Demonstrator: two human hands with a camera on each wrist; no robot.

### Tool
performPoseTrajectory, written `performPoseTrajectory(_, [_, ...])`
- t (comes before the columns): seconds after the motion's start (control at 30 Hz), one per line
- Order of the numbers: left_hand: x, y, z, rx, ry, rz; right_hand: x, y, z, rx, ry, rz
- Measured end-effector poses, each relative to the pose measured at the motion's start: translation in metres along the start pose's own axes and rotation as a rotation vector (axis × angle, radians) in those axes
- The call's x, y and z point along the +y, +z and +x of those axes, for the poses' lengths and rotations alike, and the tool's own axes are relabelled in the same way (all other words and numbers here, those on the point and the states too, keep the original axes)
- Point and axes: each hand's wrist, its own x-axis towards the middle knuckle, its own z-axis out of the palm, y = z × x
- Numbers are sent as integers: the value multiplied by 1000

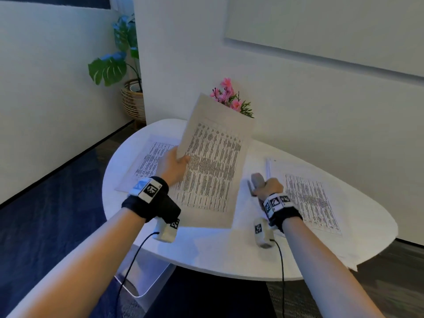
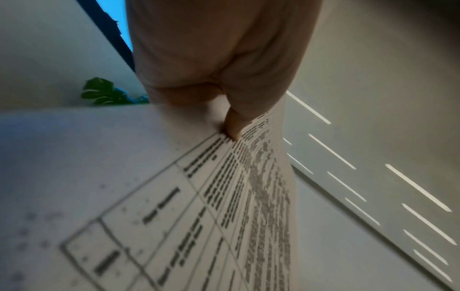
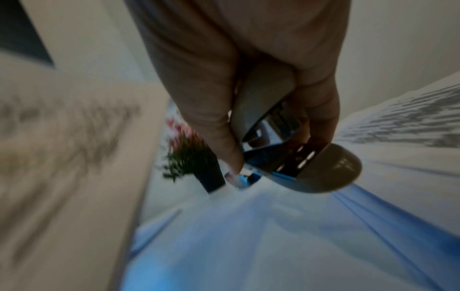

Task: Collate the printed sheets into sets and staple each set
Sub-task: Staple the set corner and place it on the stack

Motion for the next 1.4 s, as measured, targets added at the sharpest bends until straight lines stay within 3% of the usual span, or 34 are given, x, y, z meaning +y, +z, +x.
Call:
performPoseTrajectory(0.13, [-2,-18,0,45,-35,-256,1,17,0,-111,-39,-205])
performPoseTrajectory(0.23, [-6,-24,-3,89,-50,-339,1,28,3,-106,-91,-246])
performPoseTrajectory(0.3, [-12,-25,-3,105,-74,-395,2,34,4,-26,-132,-118])
performPoseTrajectory(0.4, [-17,-26,0,111,-119,-477,-13,35,-4,114,-283,261])
performPoseTrajectory(0.47, [-19,-26,3,128,-136,-514,-30,38,-13,-113,-301,541])
performPoseTrajectory(0.53, [-23,-27,6,161,-142,-533,-40,51,-19,-365,-257,611])
performPoseTrajectory(0.63, [-35,-34,12,227,-131,-527,-44,68,-22,-420,-239,559])
performPoseTrajectory(0.77, [-65,-47,19,262,-140,-419,-59,76,-12,-350,-273,495])
performPoseTrajectory(0.9, [-110,-48,13,269,-144,-79,-87,84,8,-159,-388,290])
performPoseTrajectory(1.0, [-152,-46,-3,213,-154,177,-114,91,16,-101,-326,301])
performPoseTrajectory(1.13, [-188,-43,-23,37,-146,436,-147,116,28,-171,-196,417])
performPoseTrajectory(1.27, [-193,-43,-31,21,-70,546,-165,151,17,-299,-147,433])
performPoseTrajectory(1.4, [-194,-46,-32,24,-72,514,-160,177,4,-372,-142,184])
